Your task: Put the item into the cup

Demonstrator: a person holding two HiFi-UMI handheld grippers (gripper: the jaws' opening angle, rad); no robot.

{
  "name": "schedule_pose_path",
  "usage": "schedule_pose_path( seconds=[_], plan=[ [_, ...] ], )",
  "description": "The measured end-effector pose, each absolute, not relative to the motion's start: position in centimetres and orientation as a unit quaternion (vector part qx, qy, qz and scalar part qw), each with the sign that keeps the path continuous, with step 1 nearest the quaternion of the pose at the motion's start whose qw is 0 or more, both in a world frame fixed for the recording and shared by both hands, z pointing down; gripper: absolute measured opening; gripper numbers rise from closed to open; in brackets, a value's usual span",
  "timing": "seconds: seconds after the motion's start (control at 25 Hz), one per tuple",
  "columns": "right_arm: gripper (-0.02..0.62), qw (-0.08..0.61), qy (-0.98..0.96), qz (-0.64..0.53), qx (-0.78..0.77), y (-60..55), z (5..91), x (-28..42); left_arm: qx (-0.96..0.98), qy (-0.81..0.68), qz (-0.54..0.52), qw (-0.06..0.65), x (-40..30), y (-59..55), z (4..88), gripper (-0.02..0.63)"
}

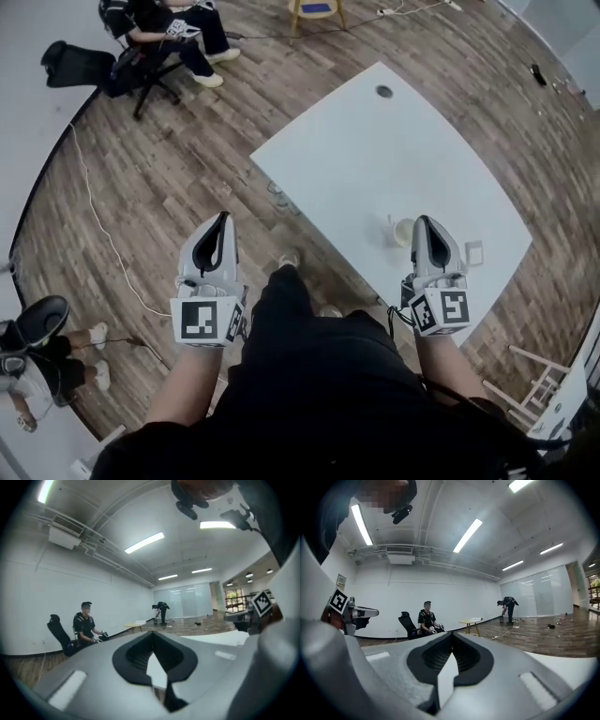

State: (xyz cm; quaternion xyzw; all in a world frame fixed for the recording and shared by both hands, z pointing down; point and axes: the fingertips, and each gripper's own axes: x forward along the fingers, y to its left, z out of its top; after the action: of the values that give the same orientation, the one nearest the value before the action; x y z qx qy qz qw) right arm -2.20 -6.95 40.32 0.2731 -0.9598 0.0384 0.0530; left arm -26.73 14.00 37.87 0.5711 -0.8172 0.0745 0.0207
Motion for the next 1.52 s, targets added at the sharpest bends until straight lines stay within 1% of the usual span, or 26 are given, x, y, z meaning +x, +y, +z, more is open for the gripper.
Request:
schedule_pose_path(
  seconds=[0.08, 0.32, 0.4, 0.48, 0.52, 0.56, 0.6, 0.64, 0.72, 0.92, 1.0, 1.08, 1.24, 1.36, 1.4, 1.52],
  plan=[
    [0.002, 0.056, -0.951, 0.029, 0.304, -7.2, 40.4, -2.8, 0.613, -0.787, 0.072, 0.011, -28.2, 10.5, 38.2, 0.008],
    [0.002, 0.086, -0.922, -0.019, 0.377, -7.4, 40.2, -7.0, 0.726, -0.683, 0.071, 0.032, -31.8, 1.8, 40.1, 0.007],
    [0.002, 0.089, -0.905, -0.027, 0.415, -8.5, 40.3, -6.3, 0.76, -0.647, 0.061, 0.029, -31.2, -1.6, 39.8, 0.008],
    [0.002, 0.095, -0.888, -0.068, 0.444, -9.2, 39.6, -5.0, 0.799, -0.598, 0.056, 0.023, -28.7, -4.9, 39.8, 0.008],
    [0.002, 0.12, -0.882, -0.091, 0.447, -9.0, 39.7, -4.5, 0.817, -0.573, 0.063, 0.026, -27.3, -6.0, 40.5, 0.008],
    [0.002, 0.16, -0.875, -0.101, 0.445, -8.2, 40.4, -4.1, 0.832, -0.549, 0.074, 0.034, -26.1, -6.7, 41.7, 0.008],
    [0.002, 0.192, -0.869, -0.097, 0.447, -7.2, 41.2, -3.5, 0.844, -0.528, 0.085, 0.046, -24.8, -7.2, 42.9, 0.008],
    [0.002, 0.203, -0.862, -0.087, 0.456, -6.4, 41.6, -2.8, 0.856, -0.507, 0.089, 0.055, -23.4, -7.7, 43.8, 0.008],
    [0.002, 0.198, -0.845, -0.079, 0.49, -5.4, 41.3, -0.5, 0.878, -0.468, 0.079, 0.064, -20.3, -9.2, 44.2, 0.007],
    [0.002, 0.241, -0.779, -0.106, 0.569, -4.7, 41.0, 6.9, 0.923, -0.381, 0.03, 0.047, -12.5, -13.2, 42.3, 0.008],
    [0.002, 0.241, -0.755, -0.096, 0.602, -4.6, 41.7, 9.9, 0.932, -0.359, 0.026, 0.04, -10.2, -14.3, 42.2, 0.008],
    [0.002, 0.224, -0.738, -0.082, 0.631, -4.3, 42.7, 12.3, 0.936, -0.349, 0.023, 0.037, -8.6, -14.7, 42.0, 0.008],
    [0.002, 0.211, -0.712, -0.065, 0.667, -3.3, 45.1, 15.5, 0.936, -0.349, 0.022, 0.03, -7.6, -15.1, 41.7, 0.008],
    [0.03, 0.214, -0.694, -0.025, 0.687, -2.1, 49.9, 17.5, 0.925, -0.377, 0.037, 0.036, -9.4, -15.9, 42.4, 0.008],
    [0.053, 0.217, -0.684, -0.006, 0.696, -2.0, 51.3, 18.7, 0.922, -0.383, 0.04, 0.036, -9.6, -16.2, 42.1, 0.008],
    [0.094, 0.216, -0.657, 0.037, 0.721, -1.8, 52.6, 23.1, 0.923, -0.384, 0.03, 0.019, -8.8, -15.9, 39.6, 0.008]
  ],
)
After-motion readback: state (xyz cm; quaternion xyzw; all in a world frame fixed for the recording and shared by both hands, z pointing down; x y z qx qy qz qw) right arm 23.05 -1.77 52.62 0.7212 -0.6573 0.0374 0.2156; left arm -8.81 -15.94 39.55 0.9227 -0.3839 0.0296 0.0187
